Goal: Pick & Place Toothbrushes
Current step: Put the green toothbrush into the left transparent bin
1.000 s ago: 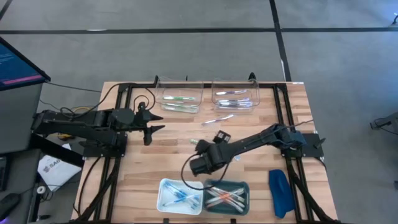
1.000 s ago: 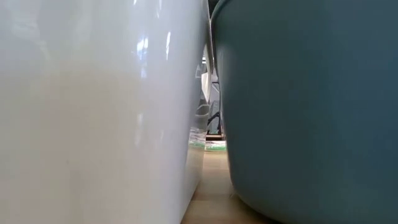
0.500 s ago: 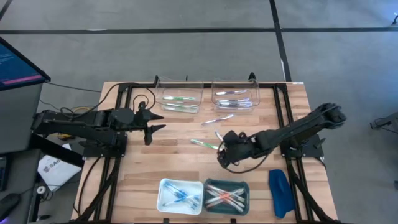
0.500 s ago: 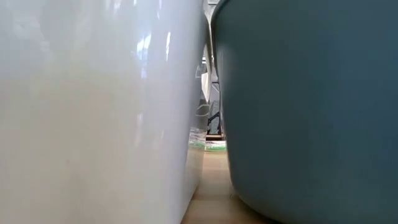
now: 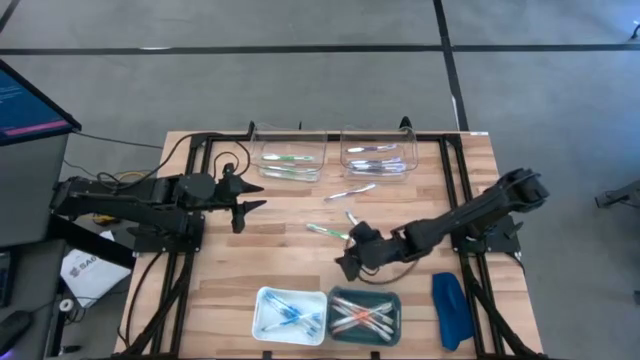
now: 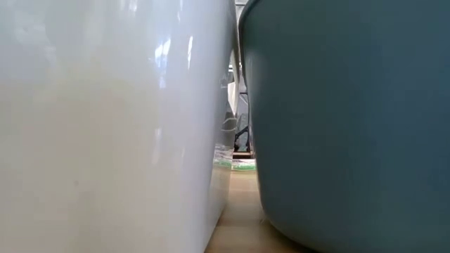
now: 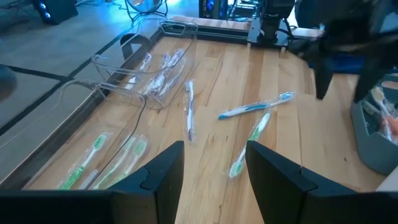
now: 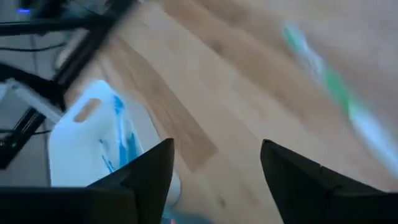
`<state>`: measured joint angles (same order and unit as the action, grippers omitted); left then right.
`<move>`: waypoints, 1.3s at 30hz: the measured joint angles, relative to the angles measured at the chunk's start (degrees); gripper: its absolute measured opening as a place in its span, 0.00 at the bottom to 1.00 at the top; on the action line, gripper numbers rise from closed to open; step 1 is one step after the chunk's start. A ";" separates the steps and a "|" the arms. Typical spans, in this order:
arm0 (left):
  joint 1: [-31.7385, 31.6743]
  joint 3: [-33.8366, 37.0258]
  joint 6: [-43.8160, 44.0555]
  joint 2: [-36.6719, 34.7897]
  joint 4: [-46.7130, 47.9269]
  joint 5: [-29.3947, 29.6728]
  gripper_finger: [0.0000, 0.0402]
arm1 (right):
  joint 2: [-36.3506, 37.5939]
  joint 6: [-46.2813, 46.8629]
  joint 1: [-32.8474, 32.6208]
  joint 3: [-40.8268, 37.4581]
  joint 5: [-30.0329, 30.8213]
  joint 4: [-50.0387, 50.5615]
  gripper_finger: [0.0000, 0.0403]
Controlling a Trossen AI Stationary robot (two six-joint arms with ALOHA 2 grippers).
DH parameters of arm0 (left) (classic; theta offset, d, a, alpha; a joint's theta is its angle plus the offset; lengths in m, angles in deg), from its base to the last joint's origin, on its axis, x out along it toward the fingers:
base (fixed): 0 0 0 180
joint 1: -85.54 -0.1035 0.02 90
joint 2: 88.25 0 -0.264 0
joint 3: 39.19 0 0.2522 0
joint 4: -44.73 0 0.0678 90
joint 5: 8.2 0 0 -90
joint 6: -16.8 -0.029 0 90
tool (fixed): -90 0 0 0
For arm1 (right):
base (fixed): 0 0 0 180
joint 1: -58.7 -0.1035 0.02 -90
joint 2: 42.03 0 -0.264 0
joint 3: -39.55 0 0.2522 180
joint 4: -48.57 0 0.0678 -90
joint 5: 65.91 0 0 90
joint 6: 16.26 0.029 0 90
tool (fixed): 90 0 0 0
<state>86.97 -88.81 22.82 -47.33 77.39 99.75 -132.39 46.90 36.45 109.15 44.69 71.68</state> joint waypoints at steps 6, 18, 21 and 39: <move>0.00 0.00 0.00 0.00 -0.03 0.00 0.42 | -6.33 9.71 2.16 -0.11 -11.01 3.64 0.29; 0.00 0.00 0.00 0.00 -0.18 0.00 0.42 | -8.23 14.01 4.57 0.02 -12.62 9.00 0.01; 0.00 0.00 0.00 0.00 -0.18 0.00 0.42 | -8.35 15.64 5.47 0.02 -13.17 11.72 0.01; 0.00 0.00 0.00 0.00 -0.58 0.00 0.42 | -8.36 19.25 9.08 0.02 -15.16 20.47 0.00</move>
<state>86.97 -88.81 22.82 -47.33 76.82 99.75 -140.75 66.15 45.53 109.17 29.53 92.15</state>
